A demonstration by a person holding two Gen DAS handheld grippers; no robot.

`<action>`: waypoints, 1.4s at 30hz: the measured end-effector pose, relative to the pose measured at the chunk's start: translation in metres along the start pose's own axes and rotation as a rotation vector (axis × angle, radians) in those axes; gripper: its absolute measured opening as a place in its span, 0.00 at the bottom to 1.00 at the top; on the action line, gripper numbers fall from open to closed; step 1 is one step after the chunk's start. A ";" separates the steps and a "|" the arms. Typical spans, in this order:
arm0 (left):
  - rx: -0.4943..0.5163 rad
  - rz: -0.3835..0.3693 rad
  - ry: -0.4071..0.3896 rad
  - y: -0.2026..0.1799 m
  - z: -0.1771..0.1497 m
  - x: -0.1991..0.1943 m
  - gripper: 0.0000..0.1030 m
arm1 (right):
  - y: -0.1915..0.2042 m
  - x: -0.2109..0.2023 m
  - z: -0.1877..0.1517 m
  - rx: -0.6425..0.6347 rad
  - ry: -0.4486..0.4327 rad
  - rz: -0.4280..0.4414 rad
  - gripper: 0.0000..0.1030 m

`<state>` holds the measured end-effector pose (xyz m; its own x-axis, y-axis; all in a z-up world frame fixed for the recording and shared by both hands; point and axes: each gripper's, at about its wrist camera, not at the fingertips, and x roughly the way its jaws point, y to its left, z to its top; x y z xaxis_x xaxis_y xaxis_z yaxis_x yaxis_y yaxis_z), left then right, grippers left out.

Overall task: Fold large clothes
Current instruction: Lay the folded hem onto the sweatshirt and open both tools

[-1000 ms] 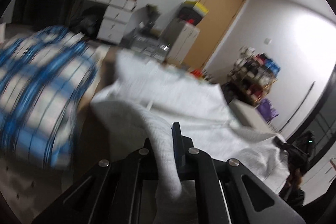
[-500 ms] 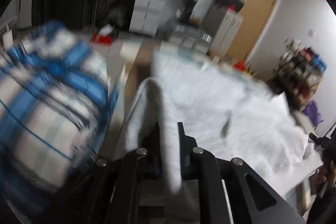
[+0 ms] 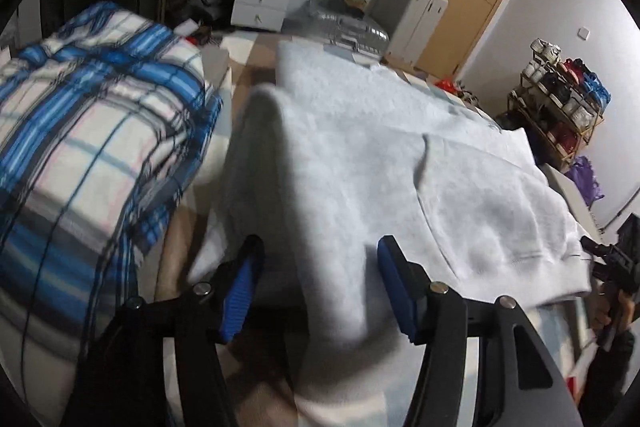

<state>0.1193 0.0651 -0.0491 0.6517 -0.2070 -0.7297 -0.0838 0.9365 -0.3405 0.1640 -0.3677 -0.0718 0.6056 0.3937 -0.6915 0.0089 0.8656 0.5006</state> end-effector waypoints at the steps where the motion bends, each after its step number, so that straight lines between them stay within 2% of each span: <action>1: -0.013 -0.012 -0.001 0.001 0.000 -0.001 0.52 | 0.000 0.000 0.001 0.001 -0.001 0.008 0.67; 5: -0.033 -0.015 0.007 0.003 0.008 0.007 0.53 | 0.001 0.013 0.010 0.013 0.010 0.034 0.68; 8: -0.051 0.002 0.015 0.003 0.016 0.020 0.54 | -0.001 0.027 0.016 0.067 0.026 0.097 0.68; 9: -0.057 0.005 0.019 0.003 0.018 0.025 0.59 | -0.002 0.033 0.020 0.085 0.028 0.096 0.68; 11: -0.074 0.022 0.048 0.002 0.023 0.034 0.61 | 0.000 0.041 0.027 0.097 0.019 0.049 0.68; 13: -0.087 0.040 0.066 -0.002 0.026 0.032 0.61 | 0.008 0.038 0.034 0.074 -0.035 -0.097 0.69; 15: -0.087 0.054 0.042 -0.005 0.023 0.018 0.61 | 0.018 0.032 0.039 0.031 -0.064 -0.118 0.69; 18: -0.052 0.080 -0.019 -0.007 0.015 -0.006 0.61 | 0.027 0.024 0.043 0.007 -0.061 -0.092 0.69; 21: -0.072 0.020 -0.069 -0.005 0.016 -0.027 0.61 | 0.033 0.021 0.047 0.006 -0.047 -0.081 0.72; 24: -0.114 -0.076 -0.109 -0.007 0.039 -0.032 0.62 | 0.037 0.027 0.054 0.022 -0.042 -0.087 0.76; 25: -0.117 -0.081 -0.108 -0.008 0.046 -0.028 0.62 | 0.039 0.030 0.057 0.031 -0.041 -0.095 0.76; 27: -0.119 -0.024 -0.085 -0.012 0.064 -0.009 0.62 | 0.045 0.034 0.062 0.042 -0.040 -0.134 0.76; 29: -0.122 0.038 -0.041 -0.017 0.077 0.018 0.62 | 0.057 0.025 0.068 0.014 -0.084 -0.190 0.76; 31: -0.086 0.075 0.008 -0.021 0.081 0.041 0.62 | 0.075 0.009 0.071 -0.044 -0.165 -0.188 0.76; 32: -0.058 0.102 0.043 -0.024 0.082 0.054 0.62 | 0.083 0.006 0.073 -0.073 -0.170 -0.182 0.76; 35: -0.013 0.144 0.119 -0.026 0.079 0.081 0.62 | 0.097 0.019 0.081 -0.117 -0.116 -0.125 0.80; 37: 0.009 0.173 0.146 -0.027 0.076 0.092 0.63 | 0.097 0.044 0.088 -0.114 -0.057 -0.080 0.80; 40: 0.039 0.202 0.137 -0.028 0.074 0.095 0.70 | 0.079 0.087 0.095 -0.022 0.041 -0.136 0.80; 42: 0.062 0.214 0.143 -0.027 0.071 0.097 0.76 | 0.068 0.114 0.094 0.017 0.112 -0.139 0.80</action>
<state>0.2388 0.0394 -0.0686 0.5107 -0.0364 -0.8590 -0.1587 0.9779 -0.1358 0.3082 -0.2932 -0.0684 0.5053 0.3032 -0.8079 0.1007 0.9091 0.4041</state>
